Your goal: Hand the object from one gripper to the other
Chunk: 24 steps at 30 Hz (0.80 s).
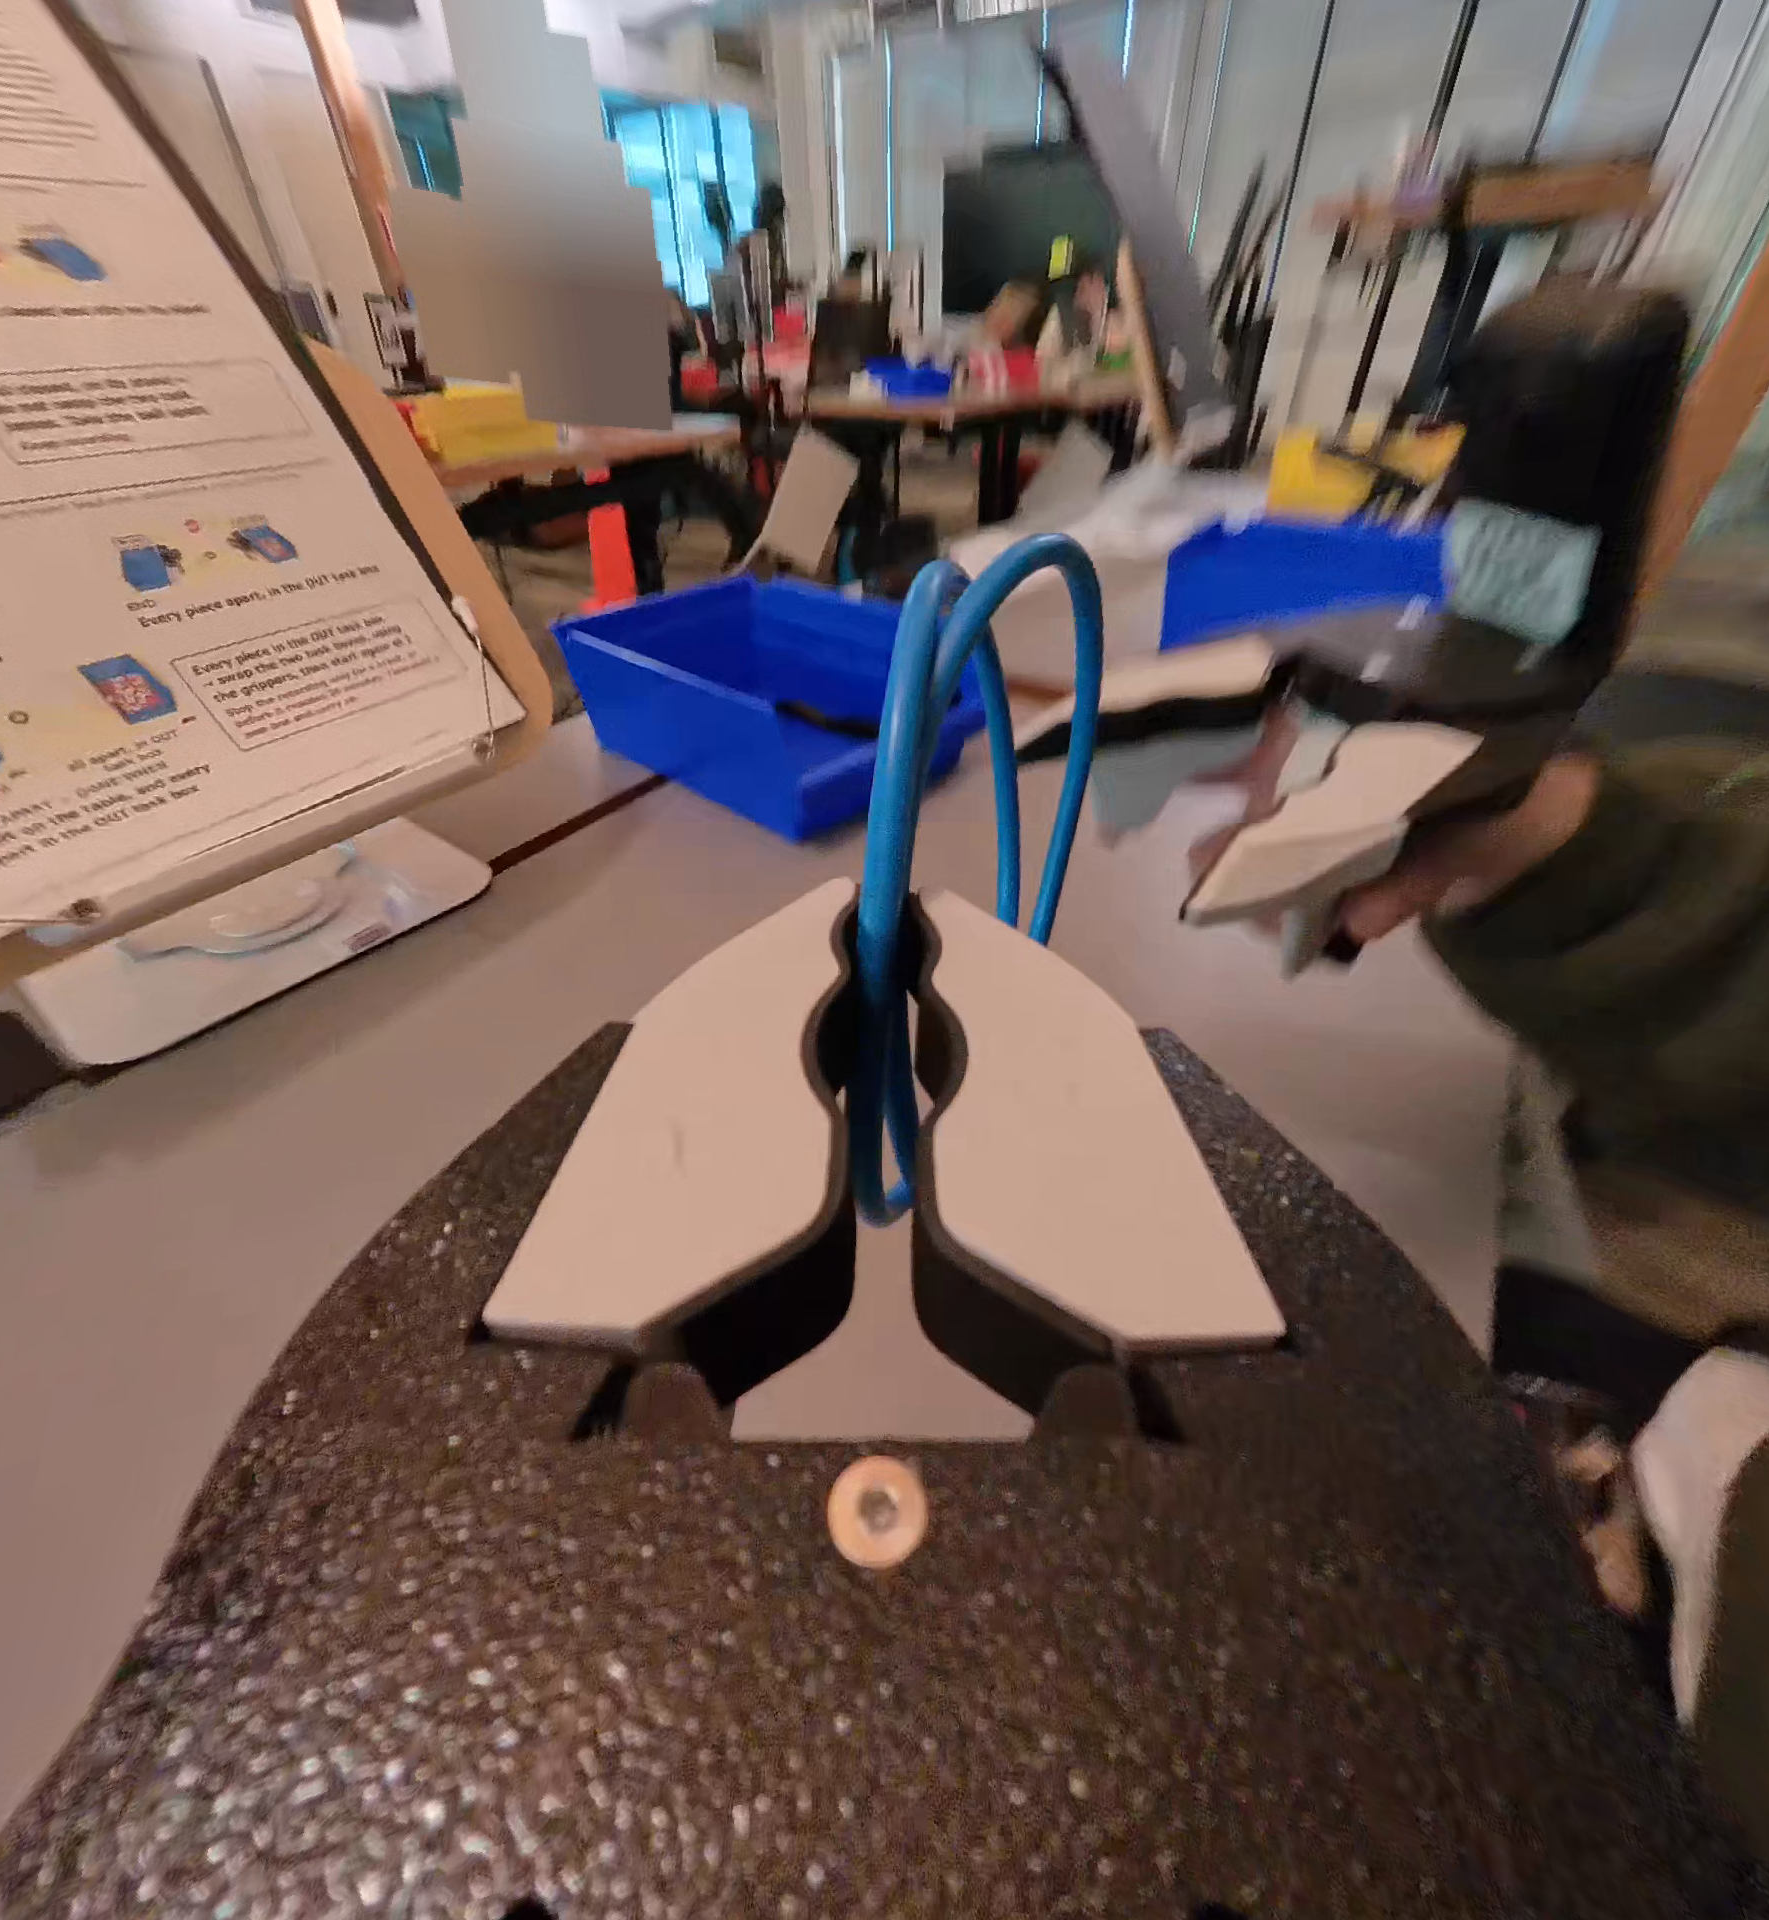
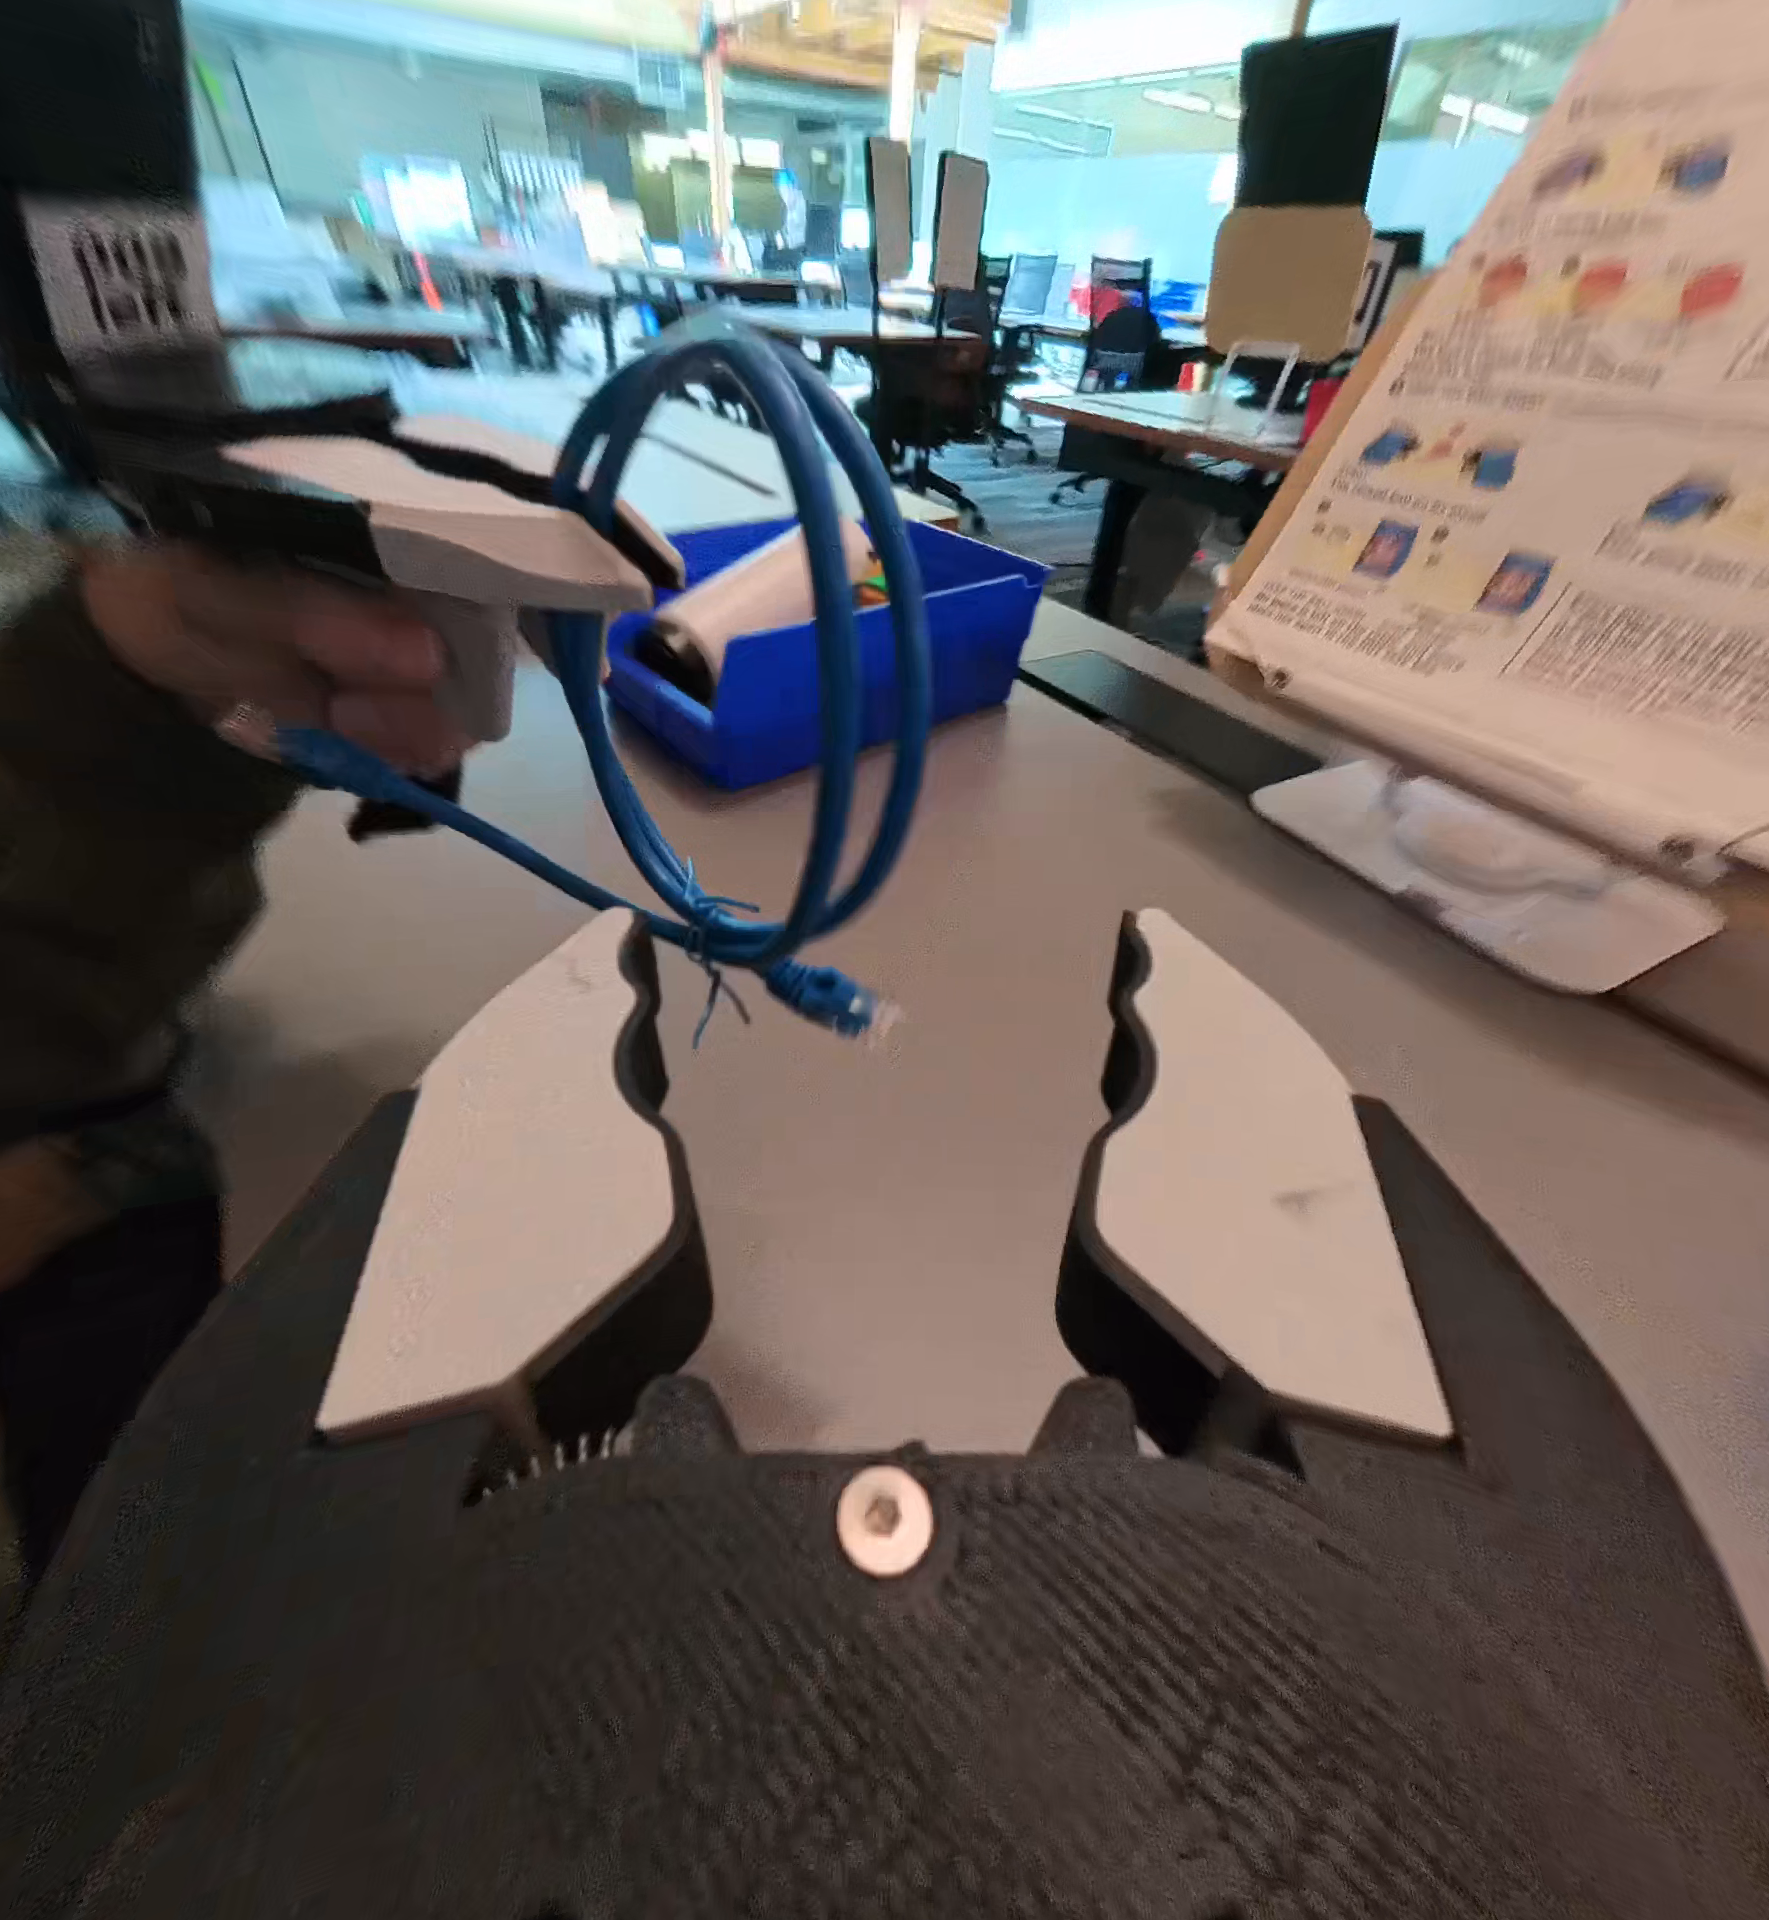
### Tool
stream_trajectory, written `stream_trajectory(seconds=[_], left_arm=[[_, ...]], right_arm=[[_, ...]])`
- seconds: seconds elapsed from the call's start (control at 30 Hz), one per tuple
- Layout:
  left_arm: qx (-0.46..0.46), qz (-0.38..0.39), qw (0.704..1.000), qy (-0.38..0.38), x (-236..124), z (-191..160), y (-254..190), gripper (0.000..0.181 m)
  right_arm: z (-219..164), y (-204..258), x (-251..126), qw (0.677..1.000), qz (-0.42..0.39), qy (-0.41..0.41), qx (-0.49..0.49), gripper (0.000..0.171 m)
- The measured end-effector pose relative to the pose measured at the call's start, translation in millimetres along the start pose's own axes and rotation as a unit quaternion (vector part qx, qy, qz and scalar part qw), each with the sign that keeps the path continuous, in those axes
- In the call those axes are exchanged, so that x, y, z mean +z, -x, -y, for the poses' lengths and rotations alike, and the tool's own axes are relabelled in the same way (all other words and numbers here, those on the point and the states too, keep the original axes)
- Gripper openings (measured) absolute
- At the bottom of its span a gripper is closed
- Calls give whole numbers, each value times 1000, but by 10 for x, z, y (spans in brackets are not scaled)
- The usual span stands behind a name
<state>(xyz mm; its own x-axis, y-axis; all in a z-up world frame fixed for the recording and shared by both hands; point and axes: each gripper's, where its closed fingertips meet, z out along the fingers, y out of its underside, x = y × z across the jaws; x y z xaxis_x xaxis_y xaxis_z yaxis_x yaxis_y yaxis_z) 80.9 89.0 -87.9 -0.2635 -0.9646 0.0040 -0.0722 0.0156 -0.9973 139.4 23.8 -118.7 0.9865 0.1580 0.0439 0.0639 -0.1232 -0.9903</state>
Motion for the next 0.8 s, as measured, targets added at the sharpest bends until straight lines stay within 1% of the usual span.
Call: stream_trajectory(seconds=[0.07,0.13,0.2,0.23,0.33,0.37,0.4,0.5,0.57,0.6,0.7,0.73,0.8], left_arm=[[-63,-24,996,-62,-84,135,65,5],[-117,-32,987,-107,-137,217,145,6],[-151,-34,978,-137,-155,255,192,5],[-160,-37,976,-144,-150,258,195,5],[-167,-52,974,-145,-105,236,135,6],[-170,-57,973,-146,-91,233,112,6],[-173,-59,972,-147,-79,229,98,6],[-162,-50,976,-138,-59,192,114,5],[-143,-54,981,-116,-48,129,101,6],[-124,-50,986,-102,-47,92,105,9],[-37,1,998,-50,-107,10,204,45],[-1,25,999,-38,-157,30,241,53],[85,76,993,-40,-288,194,210,51]], right_arm=[[20,-56,18,994,22,-43,98,82],[49,-64,86,975,47,-99,195,72],[46,77,202,958,89,-124,244,65],[22,133,272,955,92,-125,254,64],[64,266,385,949,95,-160,255,45],[76,269,394,948,87,-171,253,31],[89,281,392,948,86,-180,248,21],[115,297,352,953,95,-179,227,15],[165,252,294,957,90,-177,211,13],[189,232,261,961,88,-171,199,13],[186,65,154,981,35,-131,136,12],[160,-9,117,988,9,-107,109,12],[81,-170,40,997,-58,-43,34,12]])
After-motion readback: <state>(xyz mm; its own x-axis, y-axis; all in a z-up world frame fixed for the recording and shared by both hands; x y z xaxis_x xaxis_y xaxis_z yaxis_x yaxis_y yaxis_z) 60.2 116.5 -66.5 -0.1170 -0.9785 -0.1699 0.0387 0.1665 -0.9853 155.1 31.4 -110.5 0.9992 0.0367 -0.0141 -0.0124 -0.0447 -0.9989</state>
